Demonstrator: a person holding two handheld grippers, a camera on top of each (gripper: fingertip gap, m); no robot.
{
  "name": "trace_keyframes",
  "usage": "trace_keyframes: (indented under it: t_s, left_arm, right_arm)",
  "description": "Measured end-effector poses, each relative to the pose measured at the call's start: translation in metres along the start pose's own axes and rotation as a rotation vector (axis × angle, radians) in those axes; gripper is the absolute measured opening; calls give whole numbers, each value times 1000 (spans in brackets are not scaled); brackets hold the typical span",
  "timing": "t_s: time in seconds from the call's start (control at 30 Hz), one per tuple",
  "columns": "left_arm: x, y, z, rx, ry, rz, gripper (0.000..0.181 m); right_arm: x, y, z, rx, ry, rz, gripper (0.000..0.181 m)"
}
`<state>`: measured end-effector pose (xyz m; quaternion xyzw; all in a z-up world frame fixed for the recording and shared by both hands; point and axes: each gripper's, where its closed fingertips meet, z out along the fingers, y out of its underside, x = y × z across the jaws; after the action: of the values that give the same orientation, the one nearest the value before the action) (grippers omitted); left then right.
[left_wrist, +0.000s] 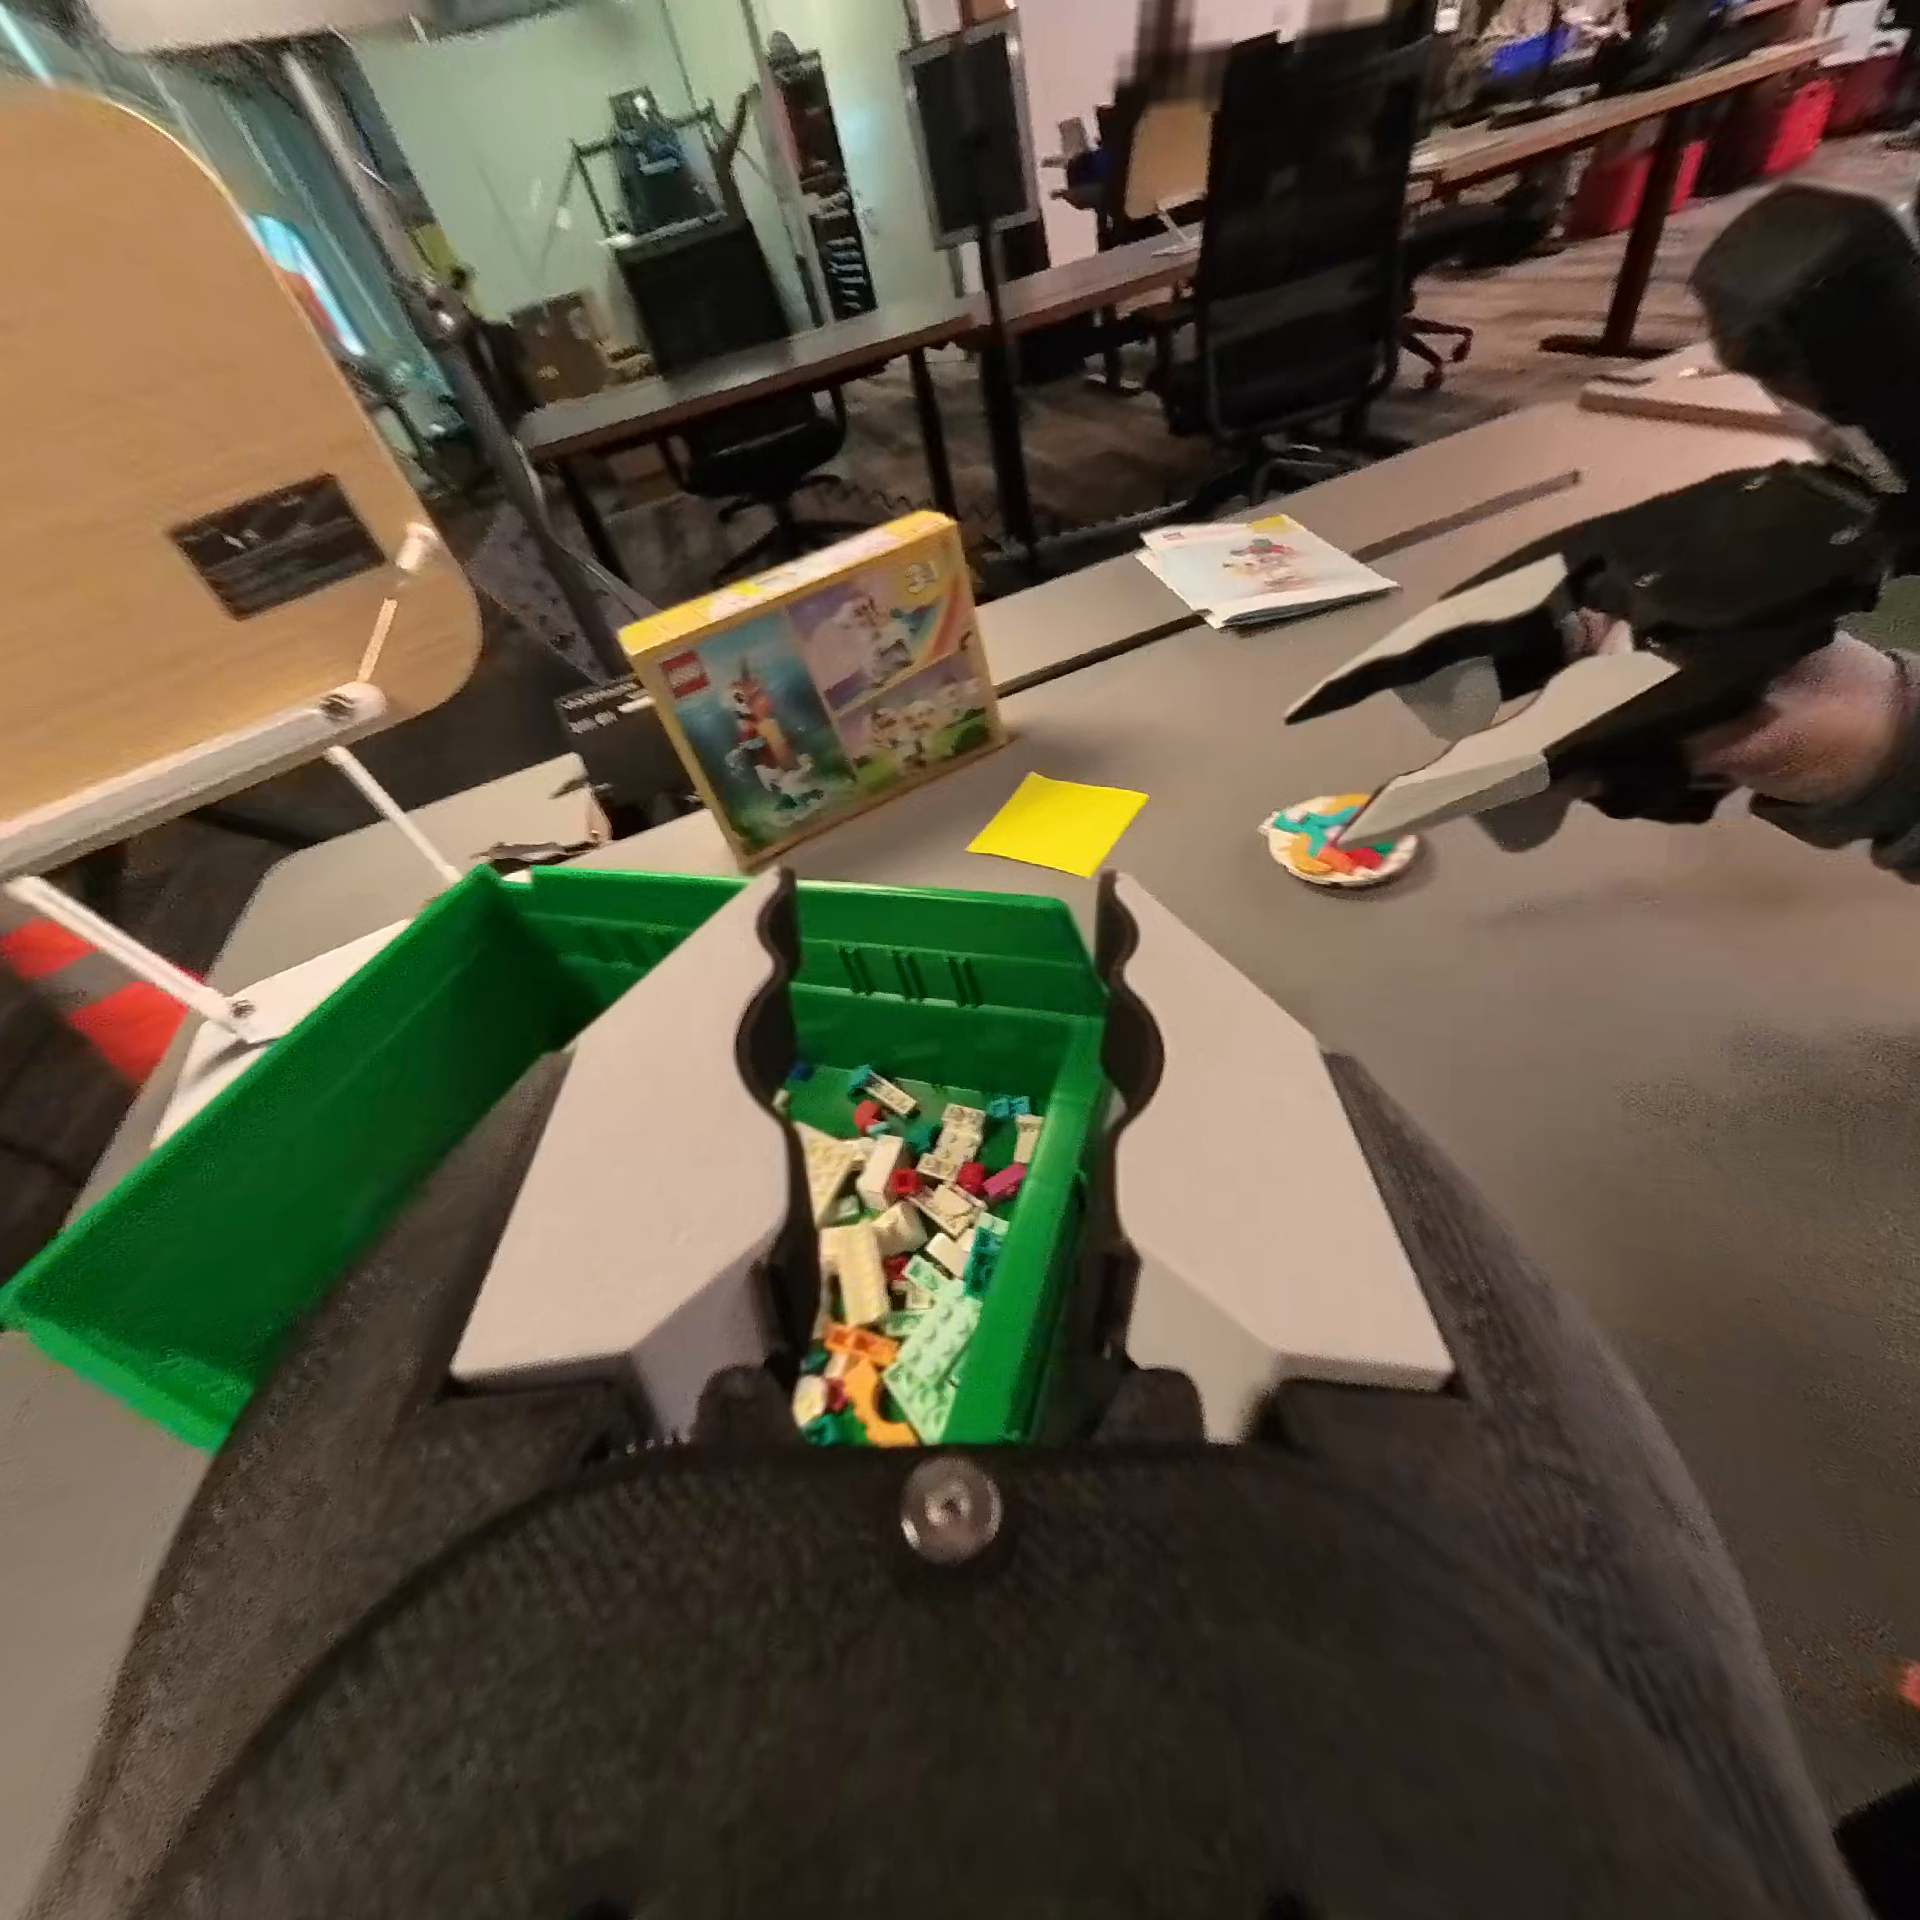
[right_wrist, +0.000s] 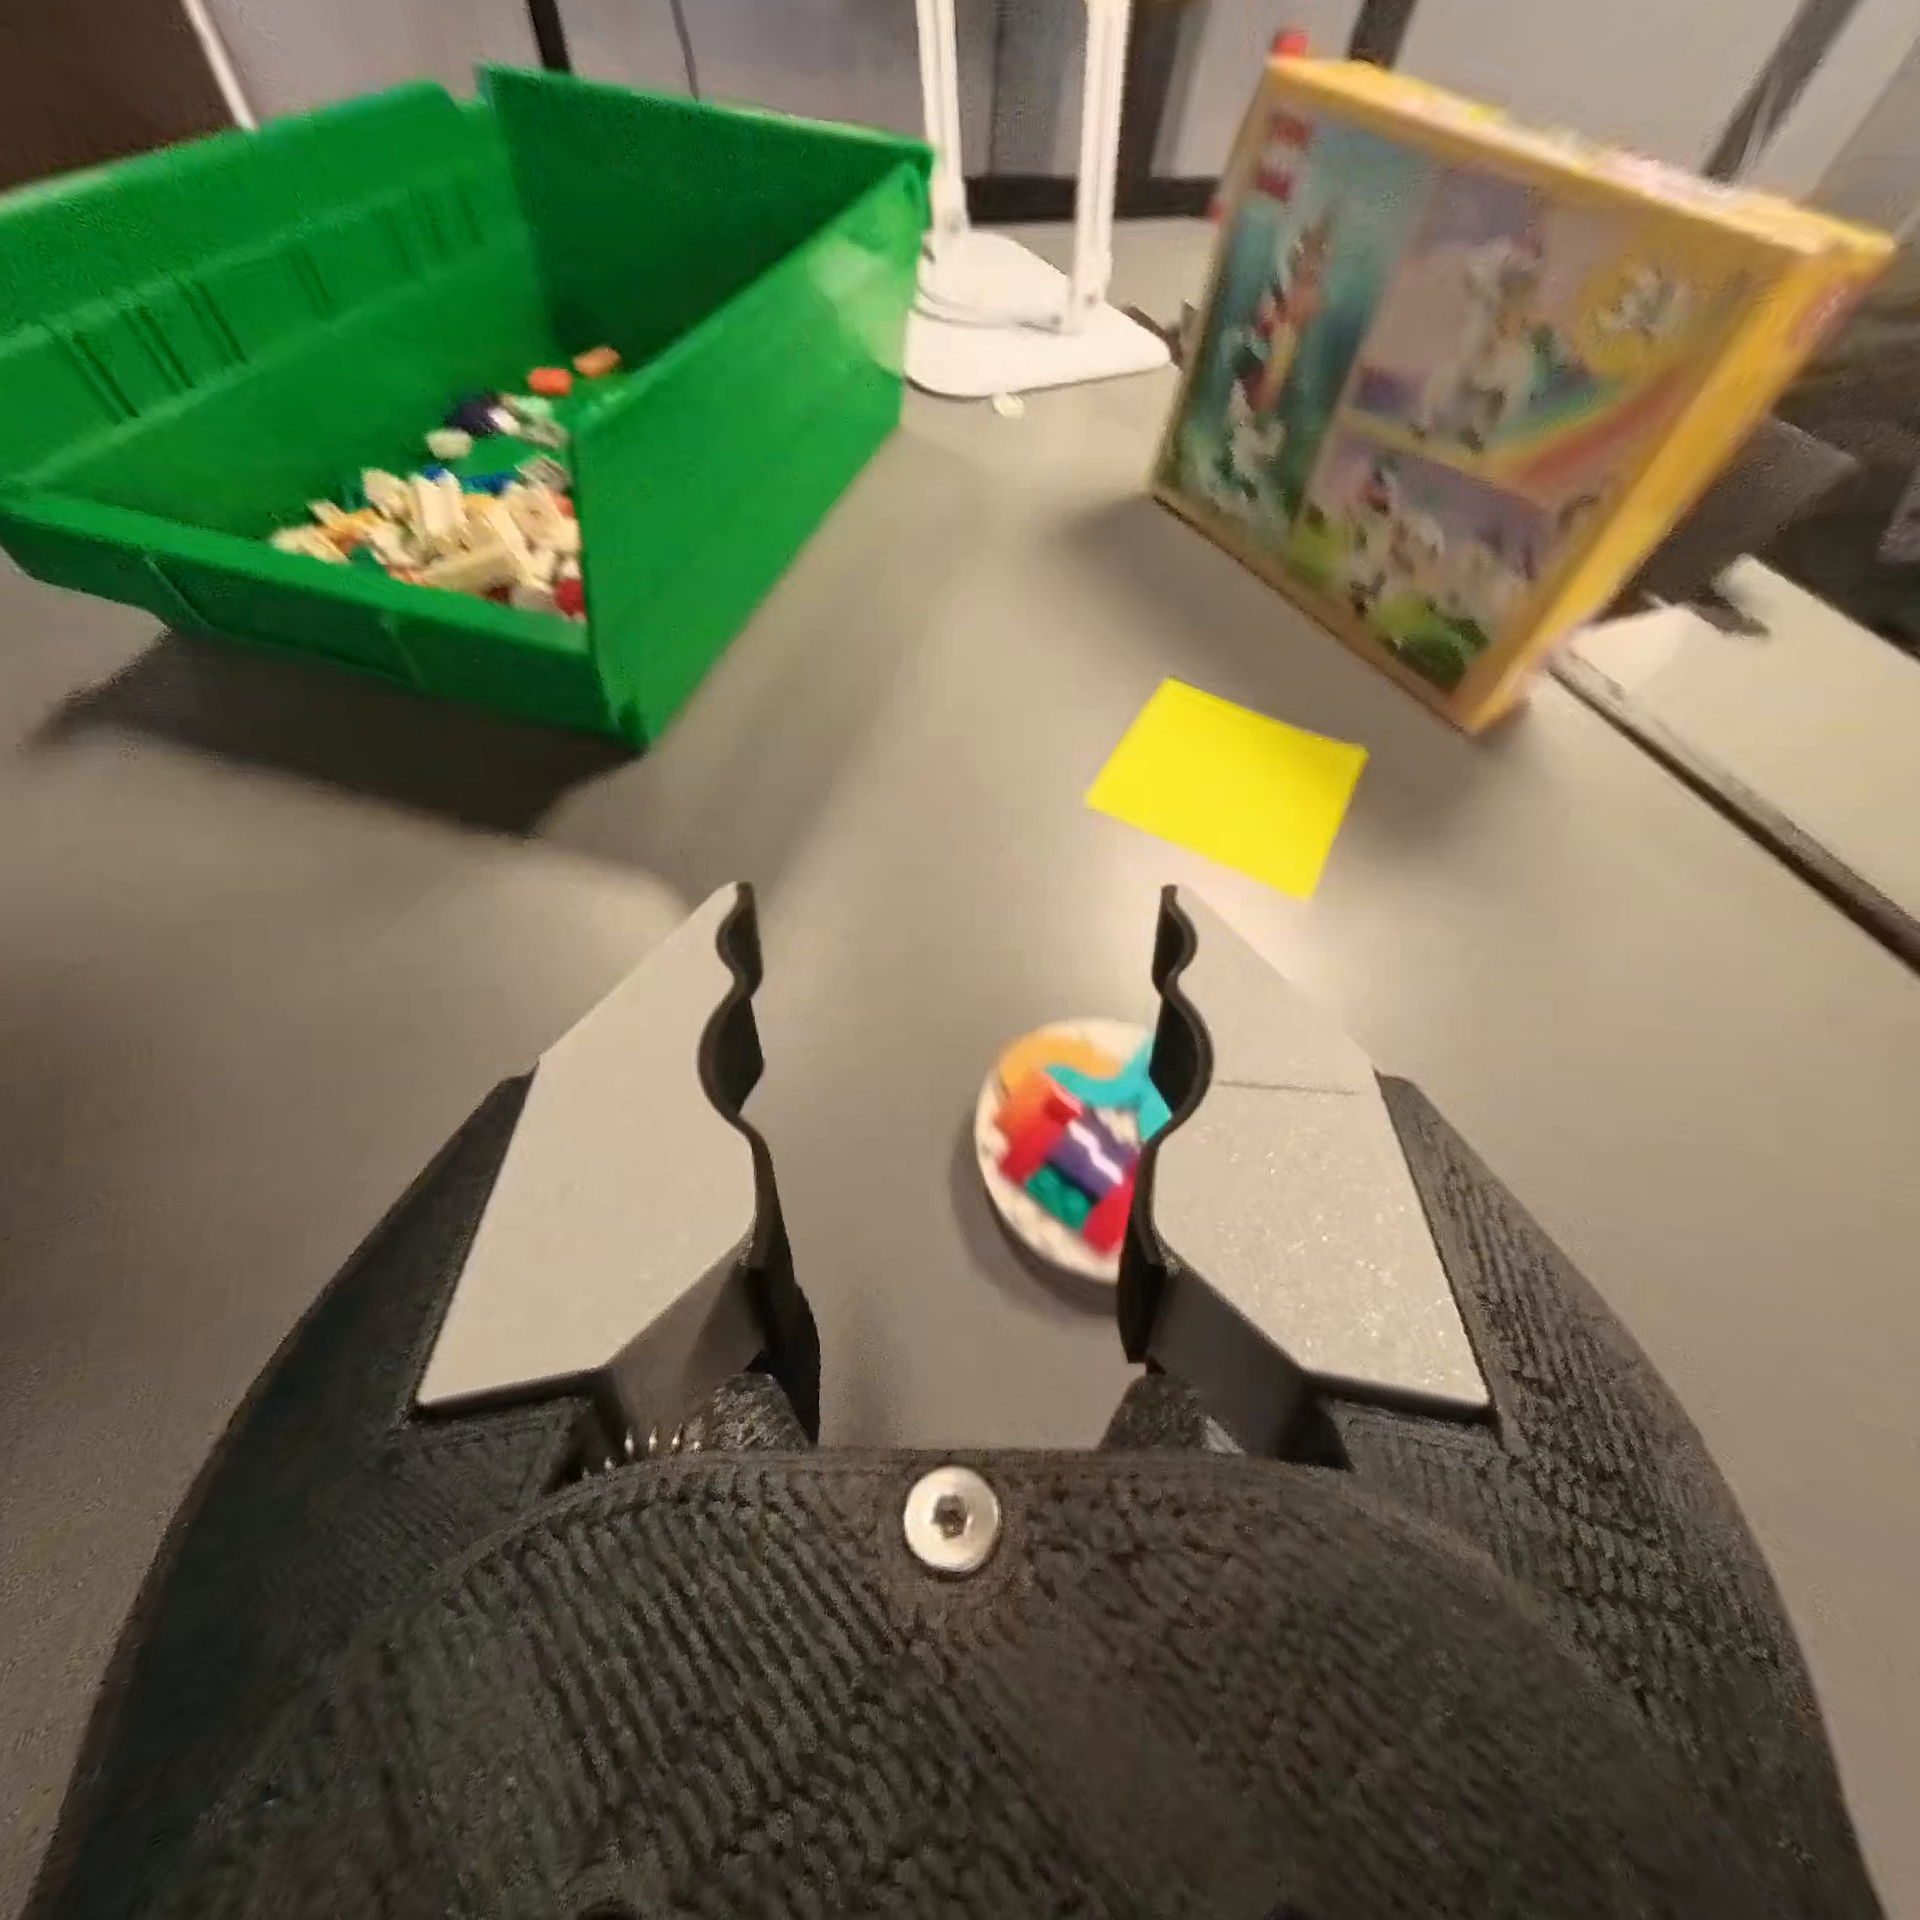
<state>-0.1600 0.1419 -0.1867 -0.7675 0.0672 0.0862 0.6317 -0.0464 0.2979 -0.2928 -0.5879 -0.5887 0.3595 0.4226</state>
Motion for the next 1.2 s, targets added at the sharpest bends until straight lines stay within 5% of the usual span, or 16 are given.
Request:
trace_keyframes:
  t_s: [0.13, 0.43, 0.53, 0.63, 0.73, 1.03, 1.2]
  left_arm:
    - [26, 11, 12, -45, 112, 1, 55]
    - [75, 20, 9, -63, 273, 99, 50]
    - [88, 14, -1, -28, 336, 83, 47]
    - [126, 15, -32, 3, 563, 108, 40]
    - [166, 47, -73, -108, 813, 136, 31]
    - [234, 177, -152, -437, 1041, 150, 19]
    - [274, 240, -156, -546, 1031, 187, 23]
  right_arm:
    - [18, 27, -14, -25, 95, -40, 69]
    - [41, 20, -24, 101, 287, -200, 61]
    - [45, 17, -29, 135, 327, -227, 56]
    - [51, 18, -33, 151, 350, -200, 54]
    - [53, 14, -38, 181, 363, -180, 54]
    - [49, 12, -56, 205, 449, -189, 49]
    - [32, 14, -74, 221, 497, -183, 47]
